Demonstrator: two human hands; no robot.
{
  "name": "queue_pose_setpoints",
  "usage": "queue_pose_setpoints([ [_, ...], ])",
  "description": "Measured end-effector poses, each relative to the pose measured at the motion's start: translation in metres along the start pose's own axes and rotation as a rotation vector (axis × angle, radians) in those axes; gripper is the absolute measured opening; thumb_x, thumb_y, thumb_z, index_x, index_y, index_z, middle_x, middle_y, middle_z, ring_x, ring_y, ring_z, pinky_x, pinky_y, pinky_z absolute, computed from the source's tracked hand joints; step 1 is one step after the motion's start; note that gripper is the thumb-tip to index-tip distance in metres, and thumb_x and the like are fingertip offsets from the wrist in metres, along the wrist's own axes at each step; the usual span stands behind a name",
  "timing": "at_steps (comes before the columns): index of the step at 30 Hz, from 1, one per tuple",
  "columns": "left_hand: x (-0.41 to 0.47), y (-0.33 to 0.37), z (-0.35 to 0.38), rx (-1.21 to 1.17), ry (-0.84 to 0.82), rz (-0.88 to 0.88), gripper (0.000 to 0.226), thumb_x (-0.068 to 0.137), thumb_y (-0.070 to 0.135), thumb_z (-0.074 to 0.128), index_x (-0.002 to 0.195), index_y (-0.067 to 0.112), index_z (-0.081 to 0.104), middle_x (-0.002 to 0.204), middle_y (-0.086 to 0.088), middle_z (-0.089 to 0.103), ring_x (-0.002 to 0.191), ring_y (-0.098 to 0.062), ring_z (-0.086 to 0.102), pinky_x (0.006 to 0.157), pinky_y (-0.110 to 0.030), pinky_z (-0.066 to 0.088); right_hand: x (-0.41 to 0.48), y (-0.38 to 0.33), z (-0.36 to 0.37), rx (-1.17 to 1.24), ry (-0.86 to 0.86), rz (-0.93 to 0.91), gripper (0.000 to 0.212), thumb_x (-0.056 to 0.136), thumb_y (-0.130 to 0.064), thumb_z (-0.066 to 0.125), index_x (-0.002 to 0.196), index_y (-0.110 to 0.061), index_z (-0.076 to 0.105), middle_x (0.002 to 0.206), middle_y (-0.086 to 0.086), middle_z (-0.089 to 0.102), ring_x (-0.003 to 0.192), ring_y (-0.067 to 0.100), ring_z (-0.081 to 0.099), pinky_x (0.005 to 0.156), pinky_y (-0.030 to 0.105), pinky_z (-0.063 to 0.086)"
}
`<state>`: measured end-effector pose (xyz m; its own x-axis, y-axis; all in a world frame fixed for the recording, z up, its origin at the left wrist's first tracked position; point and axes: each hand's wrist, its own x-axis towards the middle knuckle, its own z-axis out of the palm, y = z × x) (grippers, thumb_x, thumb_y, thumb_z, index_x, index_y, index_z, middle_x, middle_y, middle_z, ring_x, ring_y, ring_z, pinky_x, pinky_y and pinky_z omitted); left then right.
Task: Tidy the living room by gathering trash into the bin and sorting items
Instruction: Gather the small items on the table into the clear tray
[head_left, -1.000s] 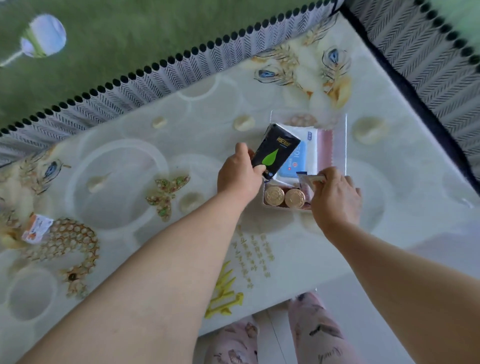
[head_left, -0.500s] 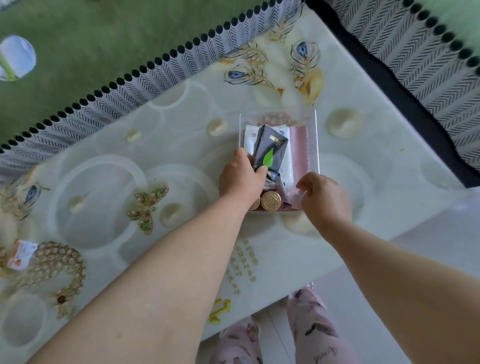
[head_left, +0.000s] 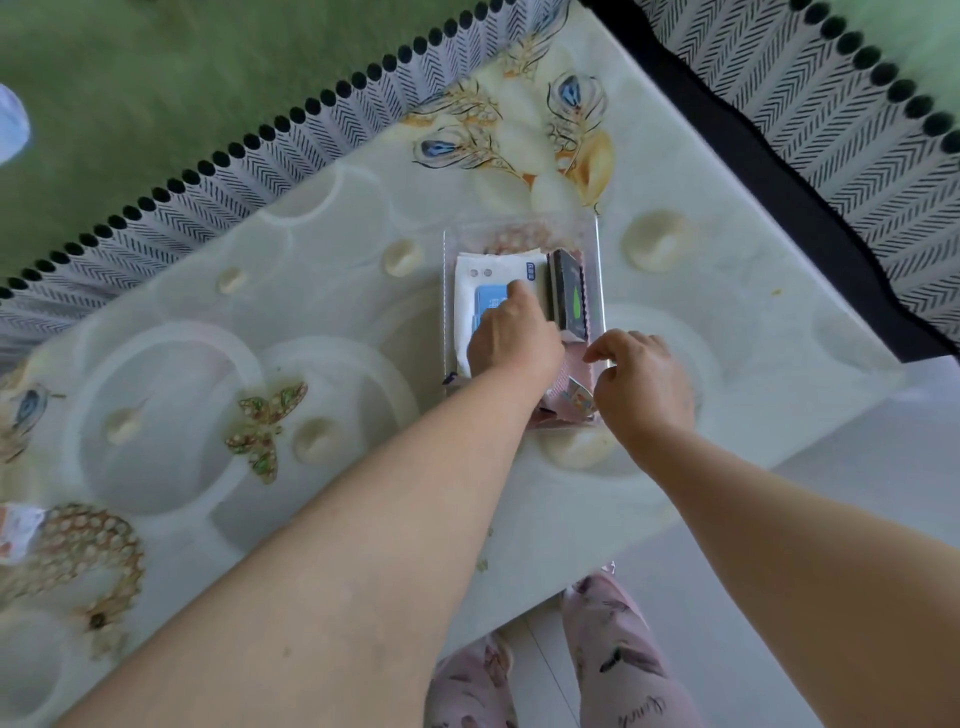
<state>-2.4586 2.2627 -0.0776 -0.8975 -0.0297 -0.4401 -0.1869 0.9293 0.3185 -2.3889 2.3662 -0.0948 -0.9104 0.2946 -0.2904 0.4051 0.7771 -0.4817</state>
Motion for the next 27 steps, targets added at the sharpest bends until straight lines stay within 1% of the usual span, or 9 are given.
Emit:
queue_pose_setpoints([
  [2, 0.002, -0.015, -0.003, 0.059, 0.05, -0.021, 0.031, 0.092, 0.014, 0.05, 0.123, 0.014, 0.047, 0.126, -0.007, 0.058, 0.119, -0.029, 0.048, 0.086, -0.039, 0.044, 0.0, 0.0, 0.003, -0.045, -0.008, 0.003, 0.041, 0.077, 0.001, 0.048, 0.107, -0.019, 0.065, 0.117, 0.005, 0.059, 0.111, 0.028, 0.047, 0.089, 0.038, 0.041],
  [5, 0.003, -0.042, -0.011, 0.187, 0.152, -0.08, 0.034, 0.091, 0.01, 0.051, 0.125, 0.015, 0.047, 0.132, -0.006, 0.052, 0.125, -0.027, 0.041, 0.091, -0.039, 0.044, -0.001, -0.002, 0.008, -0.054, -0.065, 0.056, 0.048, 0.08, -0.003, 0.049, 0.125, -0.017, 0.055, 0.136, 0.007, 0.045, 0.121, 0.031, 0.043, 0.1, 0.039, 0.037],
  [7, 0.003, -0.059, -0.014, 0.233, 0.109, -0.162, 0.036, 0.093, 0.011, 0.05, 0.128, 0.012, 0.044, 0.136, -0.008, 0.05, 0.126, -0.029, 0.042, 0.092, -0.039, 0.044, -0.002, -0.004, 0.011, -0.031, -0.133, 0.09, 0.05, 0.084, -0.007, 0.05, 0.133, -0.015, 0.049, 0.142, 0.008, 0.04, 0.122, 0.033, 0.045, 0.1, 0.039, 0.038],
  [9, 0.0, -0.071, -0.016, 0.198, 0.003, -0.272, 0.035, 0.094, 0.011, 0.048, 0.129, 0.009, 0.042, 0.134, -0.01, 0.052, 0.125, -0.031, 0.047, 0.092, -0.039, 0.044, -0.005, -0.006, 0.015, -0.038, -0.184, 0.093, 0.049, 0.086, -0.008, 0.05, 0.134, -0.015, 0.048, 0.141, 0.007, 0.041, 0.119, 0.033, 0.05, 0.095, 0.038, 0.041],
  [11, -0.002, -0.077, -0.017, 0.154, -0.053, -0.325, 0.031, 0.096, 0.013, 0.045, 0.127, 0.01, 0.045, 0.131, -0.012, 0.056, 0.12, -0.033, 0.053, 0.09, -0.039, 0.044, -0.006, -0.008, 0.02, -0.057, -0.175, 0.077, 0.047, 0.086, -0.009, 0.051, 0.133, -0.015, 0.049, 0.139, 0.006, 0.043, 0.115, 0.033, 0.052, 0.092, 0.037, 0.042],
  [15, -0.007, -0.081, -0.018, 0.11, -0.082, -0.301, 0.029, 0.098, 0.016, 0.041, 0.124, 0.01, 0.053, 0.129, -0.012, 0.058, 0.117, -0.032, 0.055, 0.089, -0.037, 0.045, -0.007, -0.016, 0.027, -0.078, -0.14, 0.055, 0.043, 0.086, -0.01, 0.052, 0.129, -0.016, 0.052, 0.13, 0.007, 0.049, 0.11, 0.034, 0.054, 0.088, 0.037, 0.044],
  [19, -0.012, -0.091, -0.022, 0.008, -0.094, -0.323, 0.03, 0.098, 0.021, 0.044, 0.121, 0.008, 0.058, 0.127, -0.013, 0.06, 0.116, -0.032, 0.056, 0.089, -0.035, 0.044, -0.008, -0.023, 0.031, -0.101, -0.116, 0.053, 0.048, 0.083, -0.01, 0.053, 0.13, -0.022, 0.052, 0.127, 0.005, 0.051, 0.111, 0.033, 0.052, 0.09, 0.036, 0.042],
  [24, -0.018, -0.113, -0.023, -0.092, -0.14, -0.369, 0.031, 0.091, 0.014, 0.045, 0.113, 0.01, 0.066, 0.12, -0.013, 0.064, 0.109, -0.034, 0.059, 0.089, -0.034, 0.047, -0.01, -0.035, 0.033, -0.128, -0.071, 0.056, 0.044, 0.086, -0.009, 0.047, 0.129, -0.021, 0.053, 0.129, 0.007, 0.053, 0.114, 0.033, 0.051, 0.094, 0.037, 0.04],
  [27, -0.022, -0.115, -0.023, -0.088, -0.169, -0.345, 0.038, 0.088, 0.013, 0.045, 0.123, 0.014, 0.061, 0.127, -0.011, 0.059, 0.116, -0.033, 0.055, 0.096, -0.038, 0.048, -0.011, -0.041, 0.034, -0.127, -0.084, 0.103, 0.041, 0.086, -0.009, 0.046, 0.125, -0.021, 0.054, 0.124, 0.011, 0.055, 0.113, 0.035, 0.052, 0.093, 0.037, 0.041],
])
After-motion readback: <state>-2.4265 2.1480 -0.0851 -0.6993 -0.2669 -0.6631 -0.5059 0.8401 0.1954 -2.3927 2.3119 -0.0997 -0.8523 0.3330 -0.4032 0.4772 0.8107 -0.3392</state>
